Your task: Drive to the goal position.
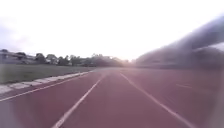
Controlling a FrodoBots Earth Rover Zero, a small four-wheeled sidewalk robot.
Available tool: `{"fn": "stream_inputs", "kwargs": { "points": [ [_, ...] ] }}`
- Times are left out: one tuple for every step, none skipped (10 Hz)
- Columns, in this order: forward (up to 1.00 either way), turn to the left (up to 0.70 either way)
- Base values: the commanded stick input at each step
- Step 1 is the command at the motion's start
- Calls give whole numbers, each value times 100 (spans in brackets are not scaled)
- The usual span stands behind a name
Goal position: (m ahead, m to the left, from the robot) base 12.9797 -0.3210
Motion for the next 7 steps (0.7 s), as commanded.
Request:
{"fn": "stream_inputs", "kwargs": {
  "points": [
    [70, 0],
    [70, 0],
    [70, 0],
    [70, 0],
    [70, -1],
    [70, -6],
    [70, -31]
  ]
}}
